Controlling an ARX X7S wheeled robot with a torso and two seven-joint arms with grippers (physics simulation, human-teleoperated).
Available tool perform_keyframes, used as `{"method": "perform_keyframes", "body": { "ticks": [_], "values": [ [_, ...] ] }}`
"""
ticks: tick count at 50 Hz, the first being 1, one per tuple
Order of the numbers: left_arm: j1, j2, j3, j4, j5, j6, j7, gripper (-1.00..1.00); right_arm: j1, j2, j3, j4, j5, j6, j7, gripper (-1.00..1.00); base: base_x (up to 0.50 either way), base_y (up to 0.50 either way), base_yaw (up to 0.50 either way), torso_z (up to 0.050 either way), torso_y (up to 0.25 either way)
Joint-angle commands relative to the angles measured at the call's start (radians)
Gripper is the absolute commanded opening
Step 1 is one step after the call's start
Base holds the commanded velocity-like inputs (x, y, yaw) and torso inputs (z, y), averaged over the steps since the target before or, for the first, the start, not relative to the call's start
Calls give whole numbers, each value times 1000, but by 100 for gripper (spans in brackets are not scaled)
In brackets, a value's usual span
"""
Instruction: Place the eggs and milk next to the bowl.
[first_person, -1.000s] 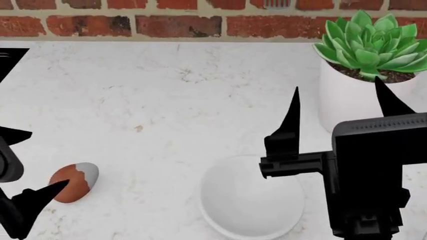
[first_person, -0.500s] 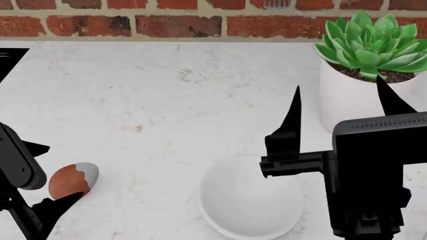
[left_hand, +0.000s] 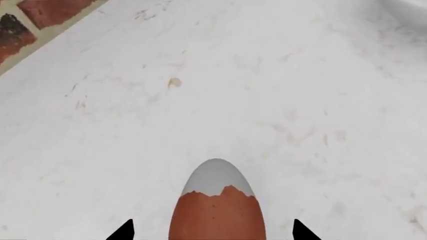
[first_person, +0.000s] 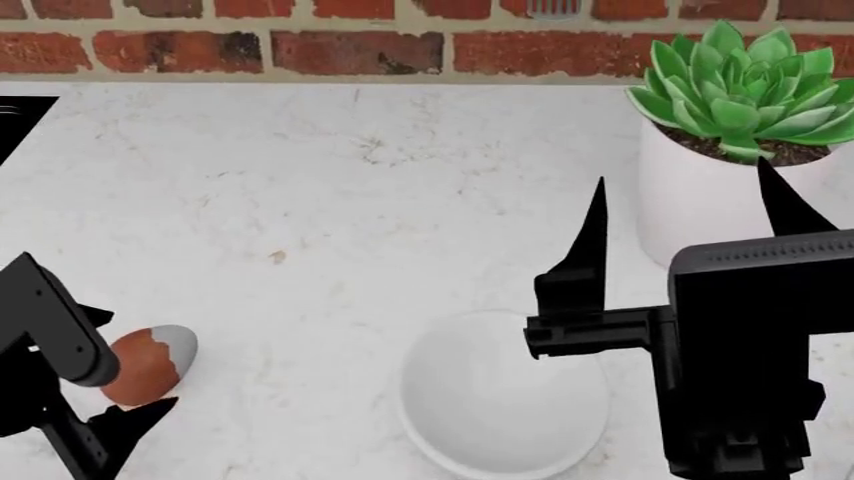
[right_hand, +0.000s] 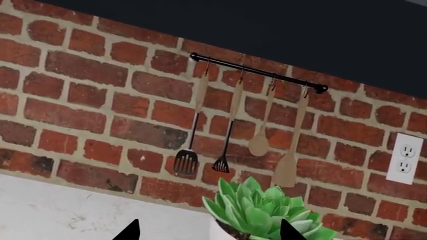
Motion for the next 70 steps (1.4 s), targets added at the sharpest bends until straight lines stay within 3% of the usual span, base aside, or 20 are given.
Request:
{"method": "perform_keyframes", "body": {
  "ticks": [1,20,21,33,45,55,70],
  "values": [
    [15,45,-4,-46,42,6,19,100,-1,-11,28,-9,-14,4,-19,100,0,0,0,0,0],
    [32,56,26,-73,62,18,15,100,-9,-9,30,-11,-7,0,-15,100,1,0,0,0,0],
    [33,56,24,-73,60,20,15,-100,-10,-8,31,-12,-7,-1,-14,100,0,0,0,0,0],
    [56,46,-7,-38,40,37,-4,-100,-13,-6,30,-18,-4,0,-11,100,0,0,0,0,0],
    [55,-8,-97,156,-94,-13,28,-100,-16,0,39,-26,2,-2,-9,100,0,0,0,0,0],
    [10,-43,-47,333,-124,-82,81,-100,-15,-1,38,-22,6,-11,-10,100,0,0,0,0,0],
    [-50,-25,39,457,-127,-133,135,-100,-16,2,45,-36,17,-2,-6,100,0,0,0,0,0]
  ]
}}
